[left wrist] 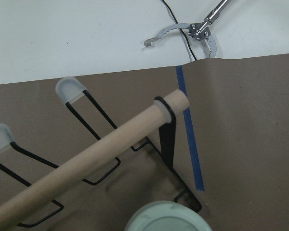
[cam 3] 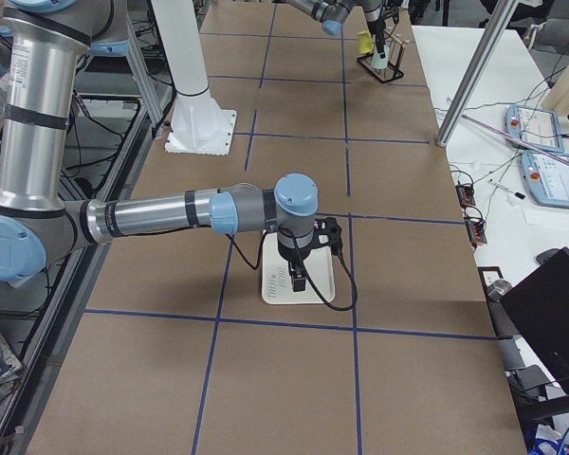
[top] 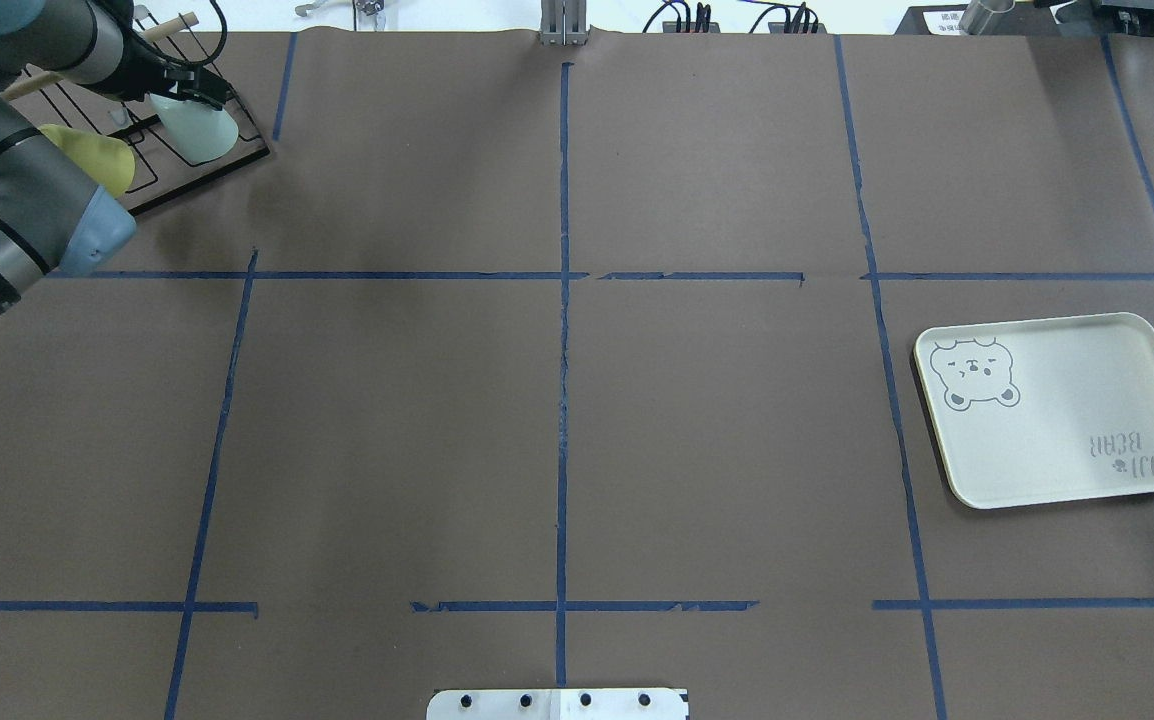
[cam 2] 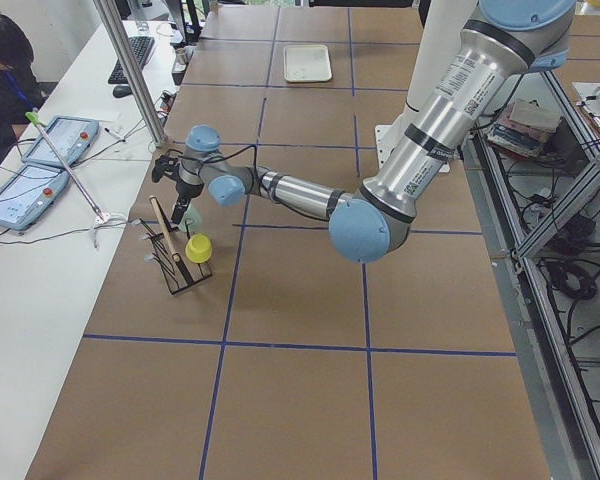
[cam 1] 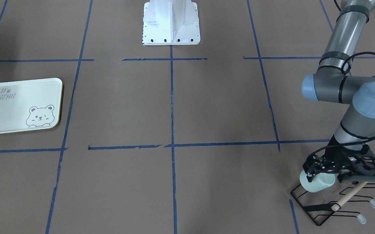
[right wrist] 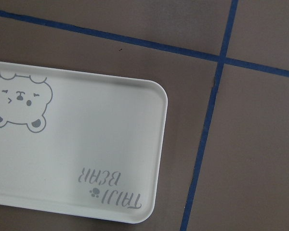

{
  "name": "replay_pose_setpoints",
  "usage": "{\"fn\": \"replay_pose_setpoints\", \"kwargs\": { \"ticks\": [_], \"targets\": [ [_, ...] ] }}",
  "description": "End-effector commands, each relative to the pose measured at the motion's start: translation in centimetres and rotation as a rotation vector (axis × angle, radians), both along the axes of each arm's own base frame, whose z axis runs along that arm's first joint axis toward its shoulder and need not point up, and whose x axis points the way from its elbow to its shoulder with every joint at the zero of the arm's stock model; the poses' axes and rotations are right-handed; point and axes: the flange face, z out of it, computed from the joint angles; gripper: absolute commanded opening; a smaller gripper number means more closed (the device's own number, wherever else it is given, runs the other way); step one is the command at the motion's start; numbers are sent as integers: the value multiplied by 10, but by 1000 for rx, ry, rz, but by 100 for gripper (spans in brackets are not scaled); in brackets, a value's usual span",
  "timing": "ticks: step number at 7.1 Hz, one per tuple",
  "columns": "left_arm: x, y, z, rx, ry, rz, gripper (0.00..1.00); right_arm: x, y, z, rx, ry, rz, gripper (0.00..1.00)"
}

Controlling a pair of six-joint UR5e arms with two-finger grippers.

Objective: Left arm grabs green cup and hands to right arm on tray

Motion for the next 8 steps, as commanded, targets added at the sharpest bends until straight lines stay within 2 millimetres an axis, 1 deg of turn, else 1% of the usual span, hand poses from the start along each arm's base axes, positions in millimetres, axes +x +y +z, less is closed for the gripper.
{"fn": "replay_pose_setpoints", "kwargs": {
  "ticks": [1, 3, 4, 5, 6, 7, 8],
  "targets": [
    [4, 2, 0, -4, 4, 10, 100, 0, 0, 1, 0, 1, -1, 100],
    [4, 2, 0, -5, 5, 9, 98, 0, 0, 0, 0, -1, -1, 100],
    [3, 2, 0, -1, 6, 8, 77, 0, 0, 0, 0, -1, -1, 100],
    [3, 3, -3, 2, 10, 10, 46, 0, 0, 0, 0, -1, -1, 100],
    [2, 4, -8, 5, 19, 16, 32, 0, 0, 1, 0, 1, -1, 100],
    [-8, 5, -19, -3, 59, 40, 31, 0, 0, 1, 0, 1, -1, 100],
    [-44, -2, -34, 8, 94, 20, 30, 0, 0, 1, 0, 1, -1, 100]
  ]
}}
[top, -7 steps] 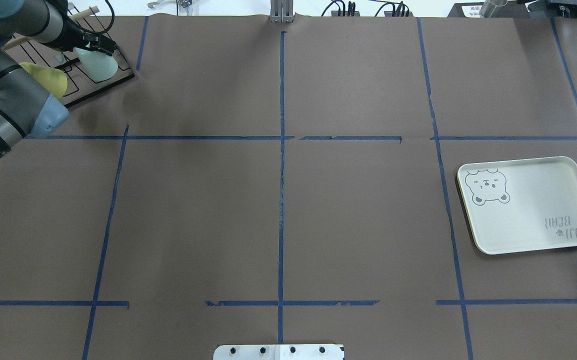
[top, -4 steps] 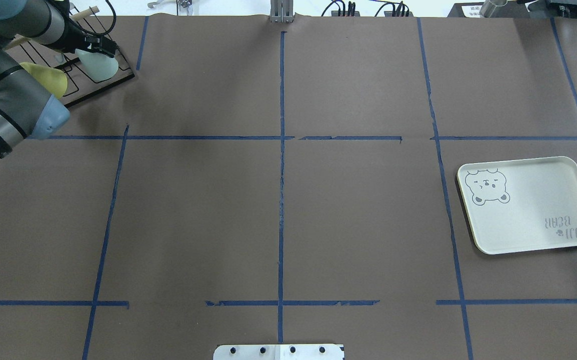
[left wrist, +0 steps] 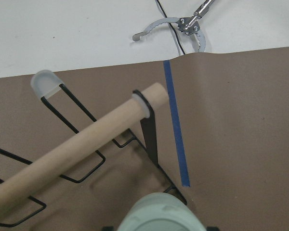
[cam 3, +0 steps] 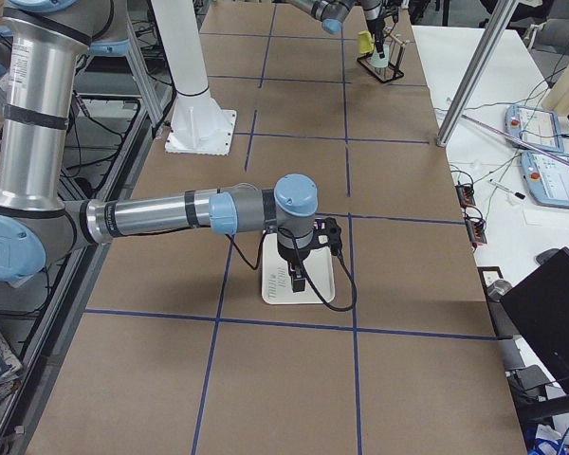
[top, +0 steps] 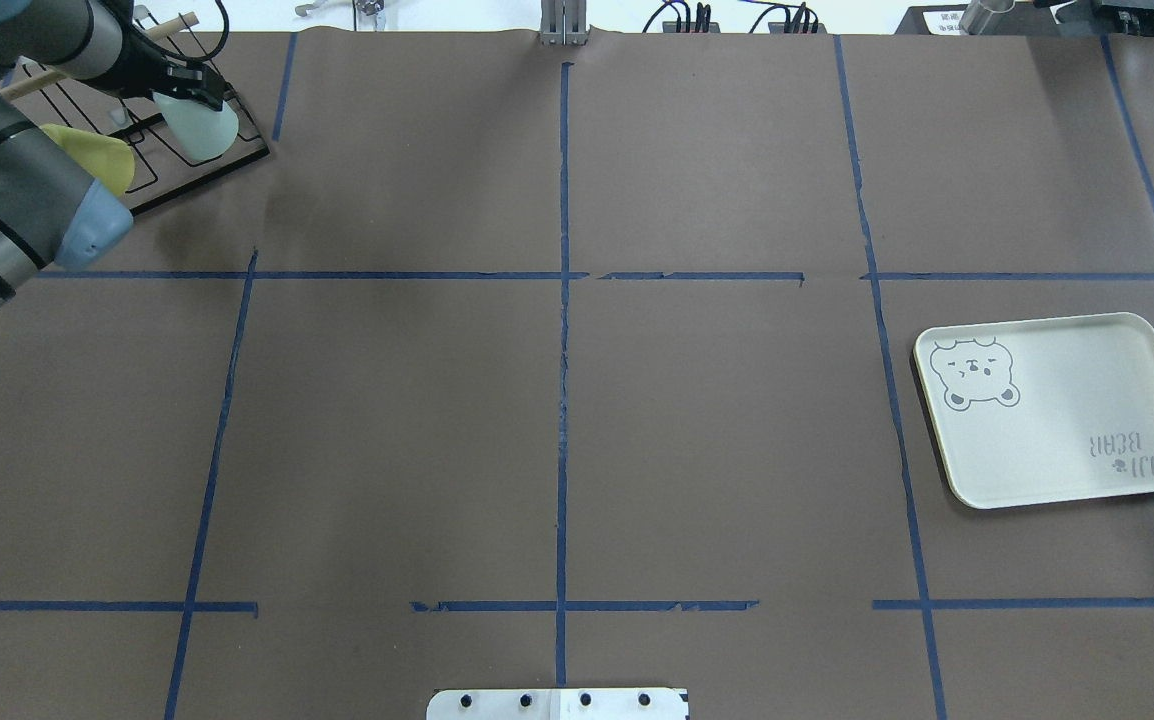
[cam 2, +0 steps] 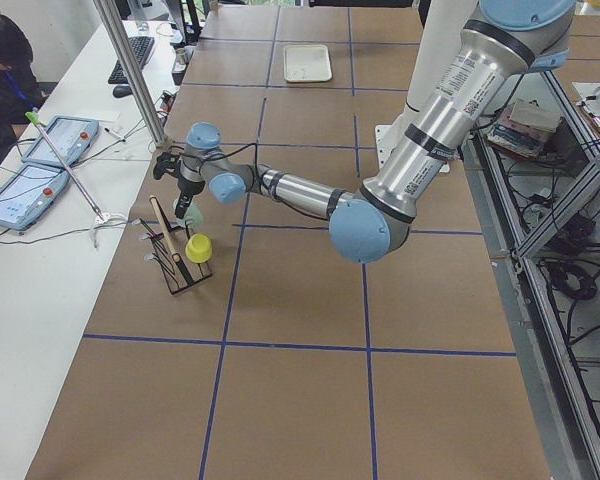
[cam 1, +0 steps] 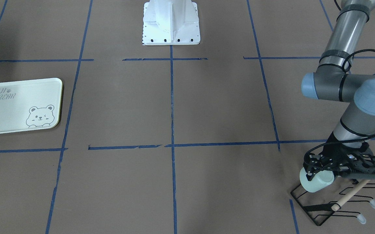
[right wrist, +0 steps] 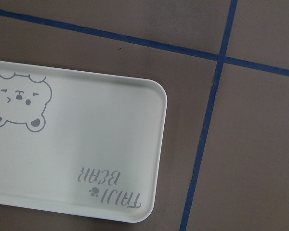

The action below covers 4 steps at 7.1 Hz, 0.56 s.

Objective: Left arm grabs green cup and hands to right arm on tray

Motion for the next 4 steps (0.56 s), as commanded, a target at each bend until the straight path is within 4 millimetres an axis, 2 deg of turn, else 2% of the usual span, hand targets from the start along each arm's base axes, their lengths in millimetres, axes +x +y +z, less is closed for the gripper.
{"fn": "replay_pose_setpoints", "kwargs": {
  "ticks": [1, 2, 3, 4],
  "targets": [
    [-62, -5, -37, 3, 73, -16, 30, 0, 0, 0, -1, 0, 1, 100],
    [-85, 3, -65, 5, 90, -25, 30, 0, 0, 0, 0, 0, 0, 100],
    [-104, 19, -105, -4, 86, -44, 30, 0, 0, 0, 0, 0, 0, 100],
    [-113, 39, -138, -26, 78, -49, 30, 0, 0, 0, -1, 0, 1, 100]
  ]
}}
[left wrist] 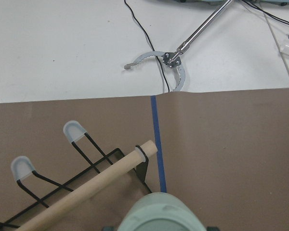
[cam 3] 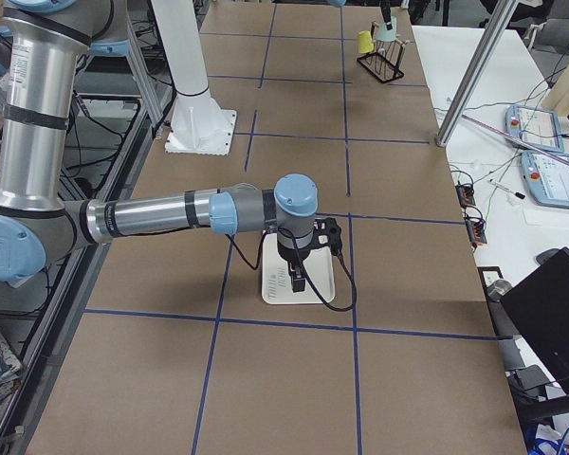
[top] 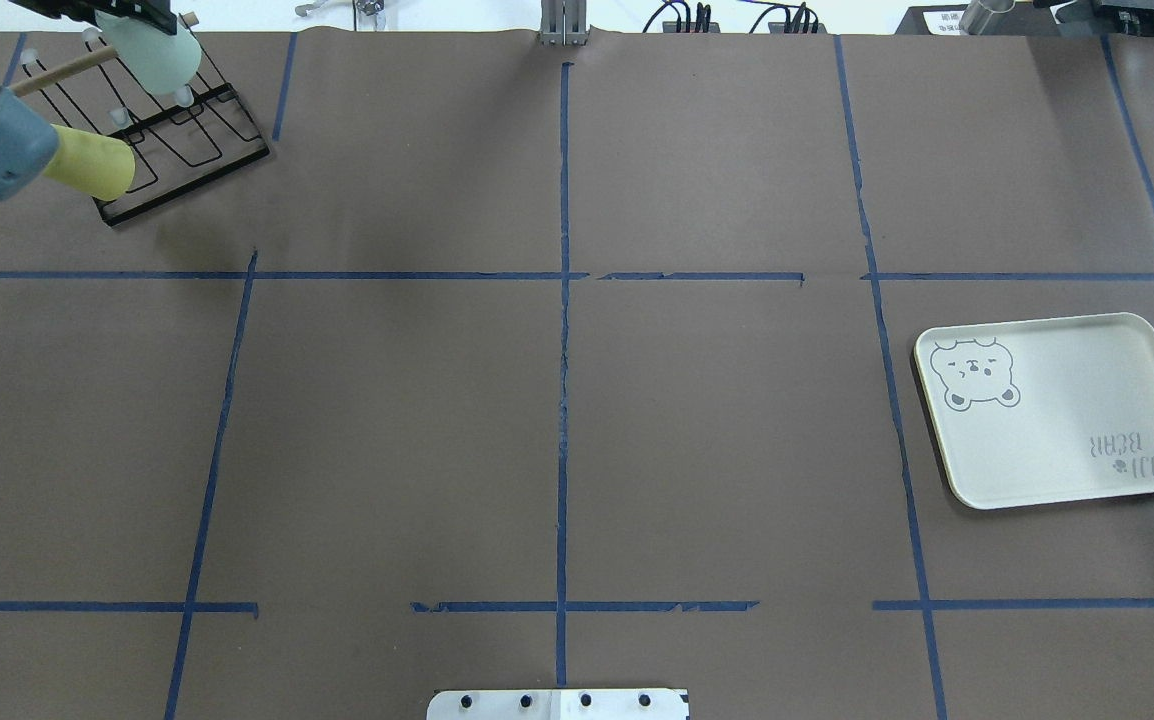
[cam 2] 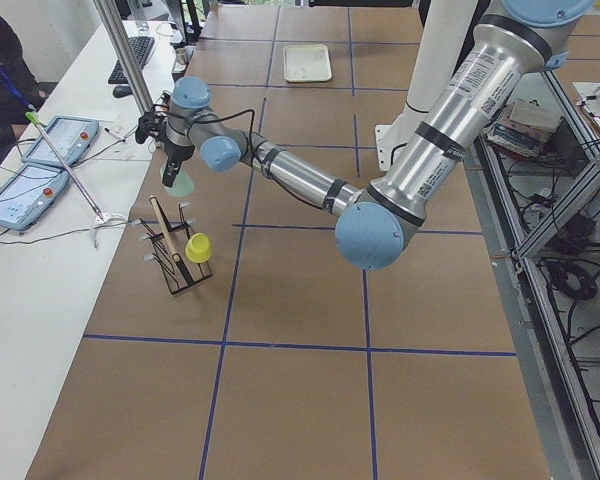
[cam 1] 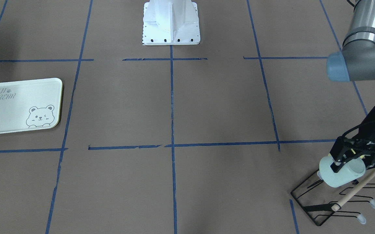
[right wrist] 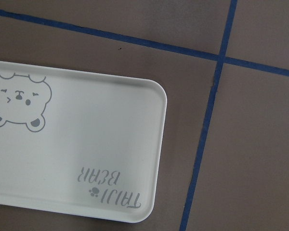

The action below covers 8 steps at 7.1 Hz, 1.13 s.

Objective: Left arm grabs green cup and hands to right arm on tray

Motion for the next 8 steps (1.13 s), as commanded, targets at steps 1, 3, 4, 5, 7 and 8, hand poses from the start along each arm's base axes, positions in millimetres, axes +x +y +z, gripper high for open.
{"fn": "replay_pose_setpoints", "kwargs": {
  "ticks": [1, 3, 4, 5, 7, 8],
  "targets": [
    [-20, 33, -52, -41, 28, -41, 32, 0, -1, -2, 1, -3, 1, 100],
    [38, 61, -48, -152, 157, -89, 34, -2, -5, -11, -16, -18, 60, 100],
    [80, 79, -34, -145, 217, -109, 34, -5, -10, -20, 0, -53, 130, 100],
    [117, 94, -35, -167, 281, -145, 34, -17, -14, -33, 10, -99, 197, 100],
    [182, 130, -47, -200, 369, -191, 34, -74, -14, -66, -3, -236, 289, 100],
    [206, 149, -56, -208, 456, -207, 34, -94, -9, -83, -15, -326, 337, 100]
  ]
}}
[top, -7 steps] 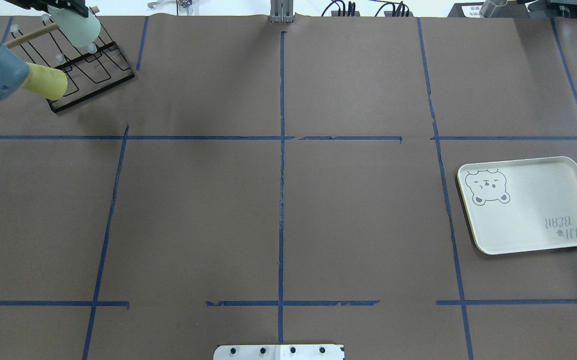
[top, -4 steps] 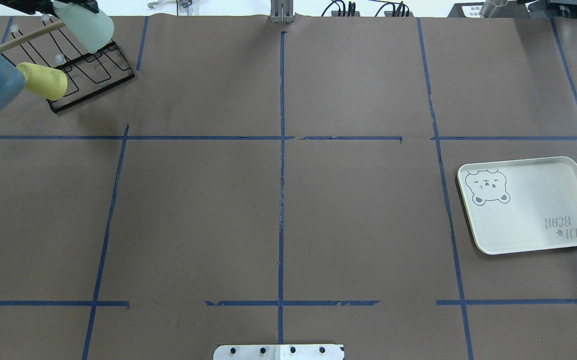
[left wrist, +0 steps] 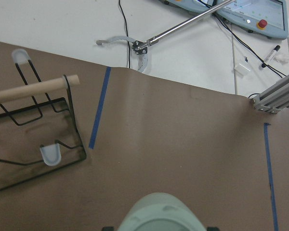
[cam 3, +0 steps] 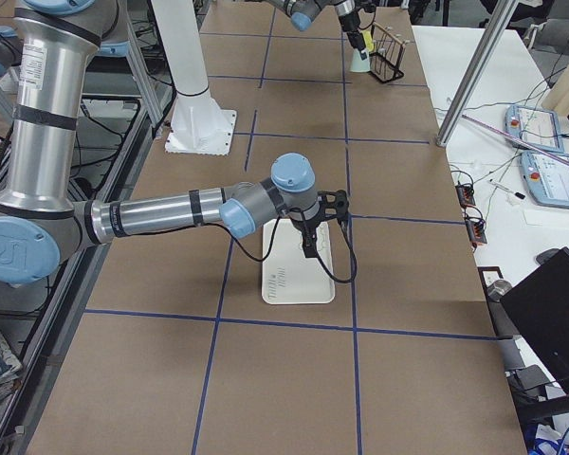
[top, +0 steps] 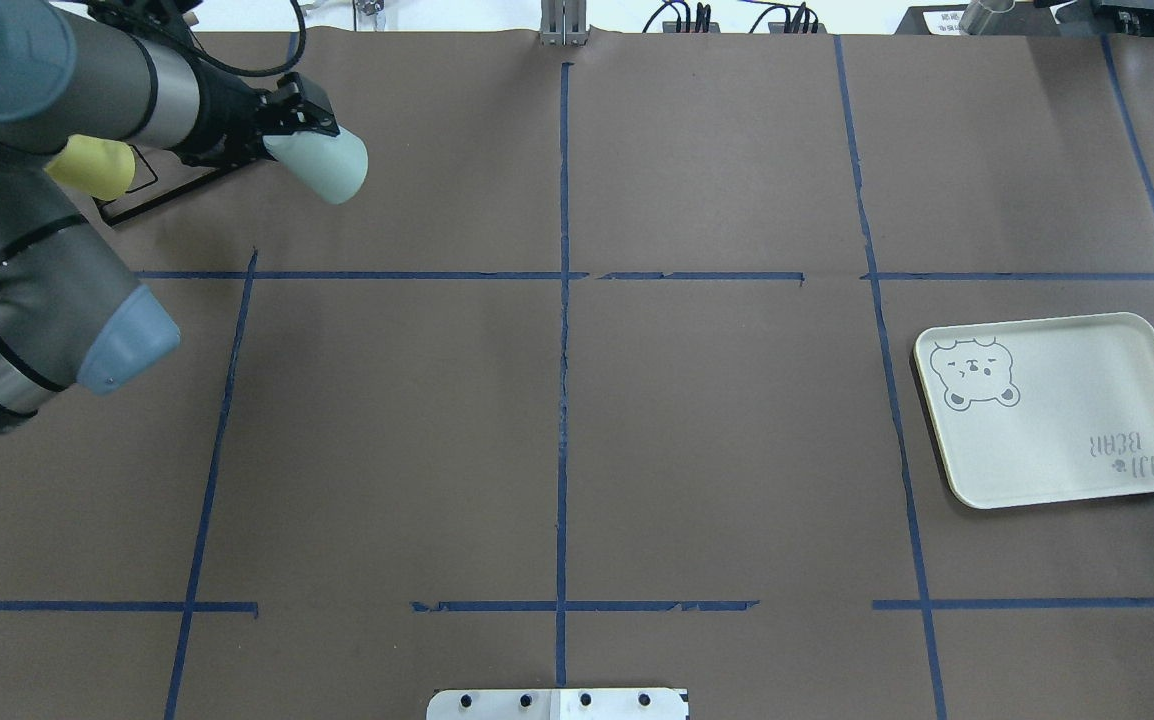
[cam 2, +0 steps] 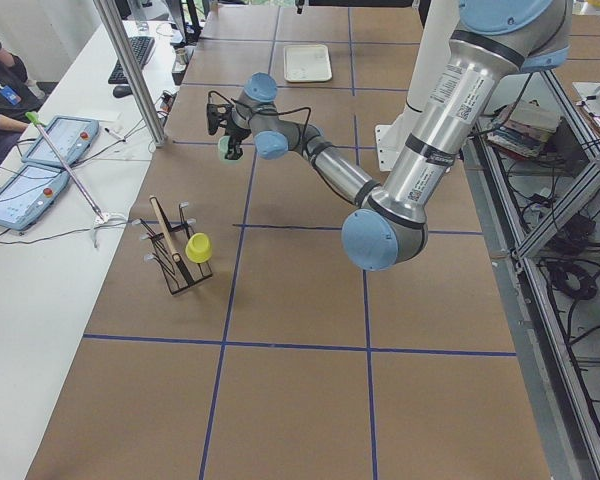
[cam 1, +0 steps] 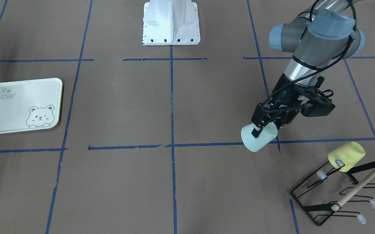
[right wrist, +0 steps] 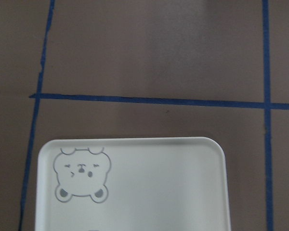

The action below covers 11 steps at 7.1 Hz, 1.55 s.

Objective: Left arm grabs green cup and hands to right arm on tray

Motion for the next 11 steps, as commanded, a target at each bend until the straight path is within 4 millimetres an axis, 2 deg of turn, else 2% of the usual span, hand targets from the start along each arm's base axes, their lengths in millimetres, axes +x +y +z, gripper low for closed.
{"fn": "replay_pose_setpoints", "kwargs": {
  "ticks": [1, 3, 4, 5, 6, 8, 9, 10, 11],
  "targets": [
    [54, 45, -18, -51, 192, -22, 34, -47, 13, -38, -18, -199, 92, 100],
    [73, 77, -38, -108, 396, -20, 34, -92, 17, -76, -16, -363, 182, 100],
    [85, 97, -47, -129, 499, -12, 34, -120, 12, -105, -32, -445, 195, 100],
    [95, 116, -55, -148, 604, -16, 34, -145, 15, -126, -28, -513, 191, 100],
    [104, 136, -62, -164, 694, 7, 34, -160, 25, -139, 4, -595, 183, 100],
    [98, 149, -71, -214, 854, 39, 34, -170, 46, -166, 17, -791, 137, 100],
    [97, 163, -76, -211, 936, 85, 34, -186, 48, -190, 27, -859, 98, 100],
    [103, 182, -76, -193, 1013, 144, 34, -209, 51, -215, 5, -927, 99, 100],
    [100, 189, -81, -191, 1045, 163, 34, -241, 63, -239, -10, -1004, 118, 100]
  ]
}}
